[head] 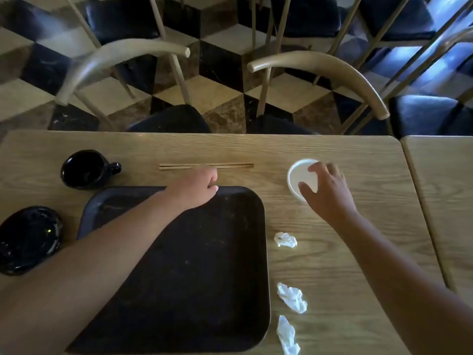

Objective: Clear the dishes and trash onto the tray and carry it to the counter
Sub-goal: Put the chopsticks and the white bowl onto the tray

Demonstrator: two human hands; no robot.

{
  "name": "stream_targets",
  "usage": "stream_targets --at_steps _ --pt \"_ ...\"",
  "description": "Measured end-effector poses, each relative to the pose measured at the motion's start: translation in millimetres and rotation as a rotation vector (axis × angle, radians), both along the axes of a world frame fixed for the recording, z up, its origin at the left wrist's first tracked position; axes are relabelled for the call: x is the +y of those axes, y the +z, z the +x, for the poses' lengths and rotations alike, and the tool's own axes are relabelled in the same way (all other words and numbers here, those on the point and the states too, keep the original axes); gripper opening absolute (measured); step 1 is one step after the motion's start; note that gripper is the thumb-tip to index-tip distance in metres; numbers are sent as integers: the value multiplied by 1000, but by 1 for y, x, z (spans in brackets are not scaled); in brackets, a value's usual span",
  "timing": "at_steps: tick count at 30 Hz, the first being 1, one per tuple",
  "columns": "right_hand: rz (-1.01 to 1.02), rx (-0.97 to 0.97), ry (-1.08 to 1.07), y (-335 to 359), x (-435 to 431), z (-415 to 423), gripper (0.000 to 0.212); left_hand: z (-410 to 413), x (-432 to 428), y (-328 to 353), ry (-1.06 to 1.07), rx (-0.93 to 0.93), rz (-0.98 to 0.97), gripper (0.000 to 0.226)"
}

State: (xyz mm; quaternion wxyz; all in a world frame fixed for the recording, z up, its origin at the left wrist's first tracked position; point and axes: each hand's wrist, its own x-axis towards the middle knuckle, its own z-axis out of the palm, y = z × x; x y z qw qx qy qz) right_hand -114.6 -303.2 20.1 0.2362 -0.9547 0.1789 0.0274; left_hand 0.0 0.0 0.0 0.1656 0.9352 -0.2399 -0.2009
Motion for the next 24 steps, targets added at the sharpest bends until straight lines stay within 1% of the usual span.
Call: stream_targets --at_steps 3,5,8,12,16,24 --pt "-92 62 23 -7 -4 12 67 22 -9 -13 -50 -186 -1 30" --pt "-101 134 26 -11 -4 15 82 34 -15 -21 -123 -299 70 34" --pt "-128 212 40 -21 -4 16 98 42 -18 -27 -166 -363 123 37" --pt "-160 253 37 -30 -1 20 108 53 -14 -37 -199 -340 150 35" --pt "-158 271 23 -33 -1 27 113 63 -6 -42 -216 -309 151 30" --pt "-175 293 53 -33 -4 35 112 75 -7 -44 -153 -119 104 12"
